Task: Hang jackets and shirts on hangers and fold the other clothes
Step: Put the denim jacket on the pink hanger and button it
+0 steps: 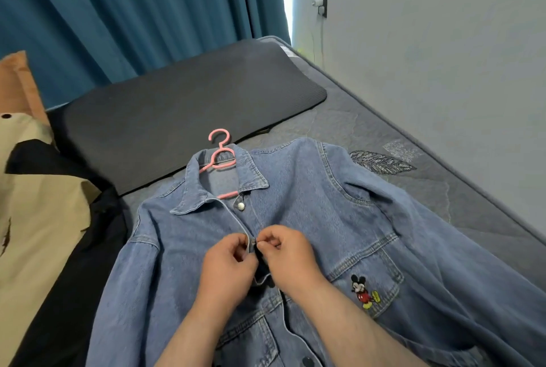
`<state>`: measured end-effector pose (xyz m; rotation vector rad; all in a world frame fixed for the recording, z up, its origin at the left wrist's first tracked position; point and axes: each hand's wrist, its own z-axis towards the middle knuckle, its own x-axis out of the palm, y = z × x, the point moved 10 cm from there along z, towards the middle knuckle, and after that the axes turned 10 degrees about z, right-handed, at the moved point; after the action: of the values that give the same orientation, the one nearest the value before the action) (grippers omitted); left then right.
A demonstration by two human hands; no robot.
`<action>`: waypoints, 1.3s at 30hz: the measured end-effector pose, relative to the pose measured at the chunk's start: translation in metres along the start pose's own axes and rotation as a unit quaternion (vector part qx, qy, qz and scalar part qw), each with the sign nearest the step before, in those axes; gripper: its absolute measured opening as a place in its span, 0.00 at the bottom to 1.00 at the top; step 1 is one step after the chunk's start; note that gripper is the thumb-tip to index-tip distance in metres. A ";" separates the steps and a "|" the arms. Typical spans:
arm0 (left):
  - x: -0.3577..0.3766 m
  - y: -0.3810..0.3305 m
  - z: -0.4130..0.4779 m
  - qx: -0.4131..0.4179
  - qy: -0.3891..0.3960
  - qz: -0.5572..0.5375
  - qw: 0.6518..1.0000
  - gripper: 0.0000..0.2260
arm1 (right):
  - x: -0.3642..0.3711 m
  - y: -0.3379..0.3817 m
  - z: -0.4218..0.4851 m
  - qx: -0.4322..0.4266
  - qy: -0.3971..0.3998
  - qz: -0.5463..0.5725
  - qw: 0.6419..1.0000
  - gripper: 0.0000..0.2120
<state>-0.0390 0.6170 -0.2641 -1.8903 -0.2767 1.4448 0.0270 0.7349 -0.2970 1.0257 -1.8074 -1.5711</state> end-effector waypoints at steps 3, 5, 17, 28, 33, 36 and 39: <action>0.002 -0.009 0.003 0.034 0.032 0.079 0.996 0.07 | -0.005 0.000 0.000 0.001 -0.023 0.009 1.000 0.14; 0.006 -0.010 0.005 0.042 0.063 0.123 0.989 0.09 | -0.007 0.001 0.000 -0.004 -0.031 0.011 0.999 0.14; 0.006 0.003 0.003 -0.039 0.069 -0.157 0.984 0.14 | -0.005 0.009 0.002 -0.004 0.000 -0.001 1.000 0.12; 0.008 -0.005 0.011 0.010 0.036 -0.044 0.998 0.11 | -0.008 0.001 0.008 0.050 -0.003 -0.023 0.998 0.09; 0.011 -0.006 0.010 0.019 0.026 -0.045 0.998 0.13 | -0.005 -0.017 0.009 0.116 -0.019 0.052 0.992 0.10; 0.014 -0.006 0.010 0.023 0.015 -0.048 0.998 0.11 | -0.005 -0.026 0.008 0.149 -0.035 0.116 0.981 0.09; 0.018 0.001 0.010 -0.002 0.007 -0.060 0.998 0.11 | -0.006 -0.026 0.007 0.151 -0.041 0.144 0.977 0.10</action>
<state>-0.0422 0.6301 -0.2793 -1.8537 -0.3799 1.3509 0.0301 0.7429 -0.3236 0.7882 -2.1892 -1.2057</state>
